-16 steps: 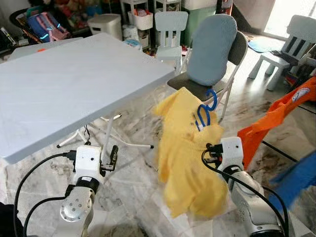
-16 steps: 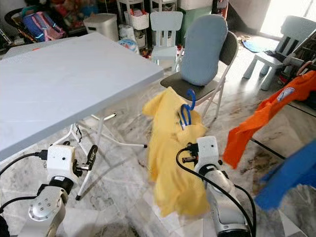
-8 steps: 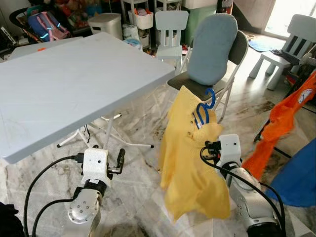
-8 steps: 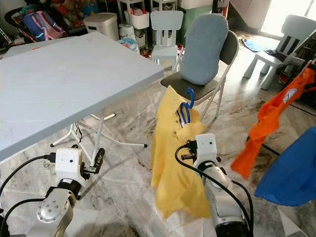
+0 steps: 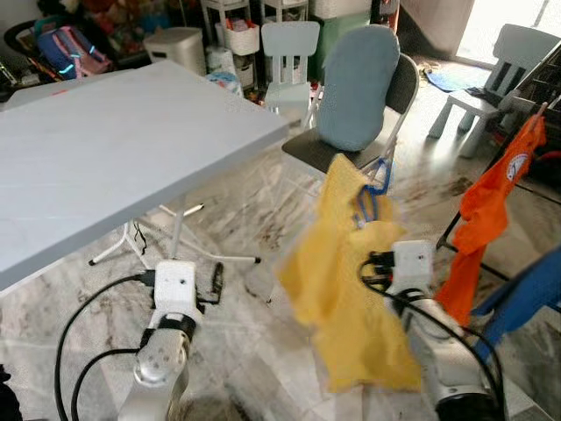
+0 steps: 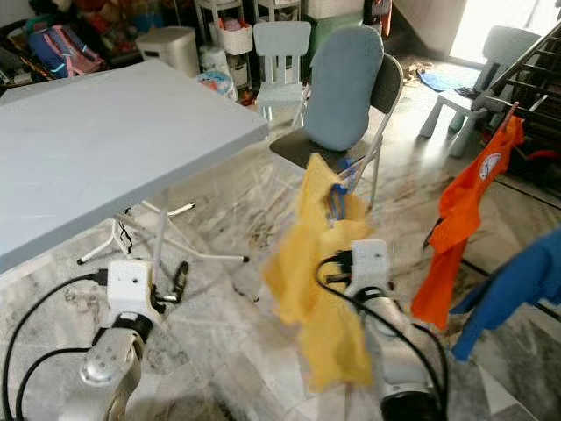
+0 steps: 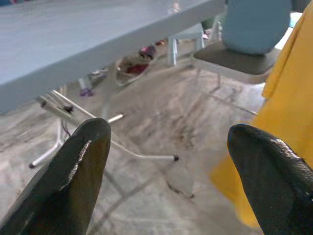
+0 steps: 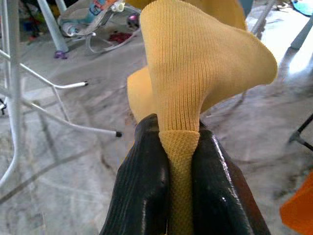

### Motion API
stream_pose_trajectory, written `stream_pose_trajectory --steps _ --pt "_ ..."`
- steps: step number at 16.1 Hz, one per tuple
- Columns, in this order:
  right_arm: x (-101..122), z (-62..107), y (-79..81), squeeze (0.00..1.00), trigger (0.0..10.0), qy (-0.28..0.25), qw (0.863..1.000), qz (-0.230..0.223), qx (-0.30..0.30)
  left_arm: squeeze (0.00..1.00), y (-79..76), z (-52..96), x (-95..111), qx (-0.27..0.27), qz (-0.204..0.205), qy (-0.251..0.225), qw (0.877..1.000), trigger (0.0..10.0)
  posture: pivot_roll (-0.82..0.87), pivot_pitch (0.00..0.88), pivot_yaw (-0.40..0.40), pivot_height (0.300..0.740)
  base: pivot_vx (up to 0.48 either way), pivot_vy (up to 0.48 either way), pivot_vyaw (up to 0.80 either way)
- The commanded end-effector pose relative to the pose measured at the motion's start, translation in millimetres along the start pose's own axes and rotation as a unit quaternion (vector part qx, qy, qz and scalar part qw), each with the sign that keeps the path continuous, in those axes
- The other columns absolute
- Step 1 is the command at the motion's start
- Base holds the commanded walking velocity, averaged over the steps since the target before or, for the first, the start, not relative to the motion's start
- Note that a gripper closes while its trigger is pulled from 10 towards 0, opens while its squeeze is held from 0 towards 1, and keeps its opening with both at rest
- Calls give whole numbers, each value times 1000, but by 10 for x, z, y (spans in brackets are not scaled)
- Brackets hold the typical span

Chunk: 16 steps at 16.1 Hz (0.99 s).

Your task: Hang hanger

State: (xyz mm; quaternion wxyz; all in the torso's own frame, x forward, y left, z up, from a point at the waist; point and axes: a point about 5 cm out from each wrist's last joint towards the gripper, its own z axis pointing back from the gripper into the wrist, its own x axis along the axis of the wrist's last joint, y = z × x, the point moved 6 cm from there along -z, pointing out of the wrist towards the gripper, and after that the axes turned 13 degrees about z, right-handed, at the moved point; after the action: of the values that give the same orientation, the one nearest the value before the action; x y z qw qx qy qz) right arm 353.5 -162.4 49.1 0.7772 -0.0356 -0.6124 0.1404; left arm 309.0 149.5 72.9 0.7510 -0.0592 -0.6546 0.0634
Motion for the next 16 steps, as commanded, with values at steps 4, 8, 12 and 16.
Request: stream_pose_trajectory --steps 4,8,12,16 --pt "313 -108 -14 0 10000 -52 999 10 1 0 27 -39 29 6 -1 -3 1000 10000 -29 0 41 740 0 0 0" --pt "364 -132 -17 0 10000 -57 998 12 3 0 16 -36 22 11 5 -3 1000 10000 -25 0 33 740 -125 0 0" --pt "357 -120 41 0 10000 -58 998 13 11 0 -4 -29 6 9 6 0 1000 10000 -37 0 40 740 -258 0 0" --pt "388 -114 34 0 10000 -63 998 16 11 0 -46 -44 -1 6 7 1 1000 10000 -46 0 42 740 -278 0 0"
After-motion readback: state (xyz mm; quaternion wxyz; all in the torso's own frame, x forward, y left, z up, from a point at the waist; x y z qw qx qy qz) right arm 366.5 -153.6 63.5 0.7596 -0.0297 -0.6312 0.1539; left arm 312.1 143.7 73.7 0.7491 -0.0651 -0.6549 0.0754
